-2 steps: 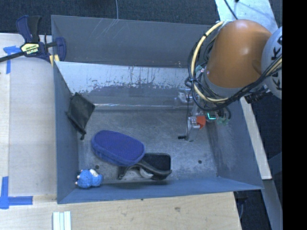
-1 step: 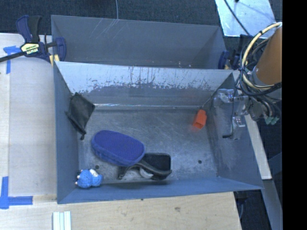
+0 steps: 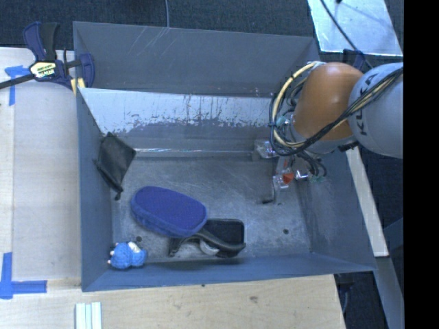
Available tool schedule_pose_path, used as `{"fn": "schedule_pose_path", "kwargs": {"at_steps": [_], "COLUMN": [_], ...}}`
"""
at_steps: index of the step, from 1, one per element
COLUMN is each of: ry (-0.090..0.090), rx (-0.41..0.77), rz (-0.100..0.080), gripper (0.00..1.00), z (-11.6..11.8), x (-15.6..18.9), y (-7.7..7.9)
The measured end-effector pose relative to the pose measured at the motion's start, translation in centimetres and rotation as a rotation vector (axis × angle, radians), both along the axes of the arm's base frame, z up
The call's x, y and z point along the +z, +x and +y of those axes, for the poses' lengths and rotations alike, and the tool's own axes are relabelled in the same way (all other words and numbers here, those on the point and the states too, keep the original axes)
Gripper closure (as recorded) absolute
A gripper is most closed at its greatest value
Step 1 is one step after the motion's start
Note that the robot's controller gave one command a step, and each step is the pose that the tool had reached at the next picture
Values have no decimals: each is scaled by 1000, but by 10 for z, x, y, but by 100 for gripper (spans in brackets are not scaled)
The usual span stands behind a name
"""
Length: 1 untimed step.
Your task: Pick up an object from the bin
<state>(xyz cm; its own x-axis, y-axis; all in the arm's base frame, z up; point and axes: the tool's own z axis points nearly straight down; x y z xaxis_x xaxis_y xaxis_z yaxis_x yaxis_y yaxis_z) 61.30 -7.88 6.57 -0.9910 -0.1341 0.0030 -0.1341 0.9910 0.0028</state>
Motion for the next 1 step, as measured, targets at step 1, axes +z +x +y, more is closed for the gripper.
{"fn": "schedule_pose_path", "kwargs": {"at_steps": [1], "ry": [-1], "rx": [273], "rz": [-3], "gripper": [0], "z": [-66], "x": [5], "y": [-19]}}
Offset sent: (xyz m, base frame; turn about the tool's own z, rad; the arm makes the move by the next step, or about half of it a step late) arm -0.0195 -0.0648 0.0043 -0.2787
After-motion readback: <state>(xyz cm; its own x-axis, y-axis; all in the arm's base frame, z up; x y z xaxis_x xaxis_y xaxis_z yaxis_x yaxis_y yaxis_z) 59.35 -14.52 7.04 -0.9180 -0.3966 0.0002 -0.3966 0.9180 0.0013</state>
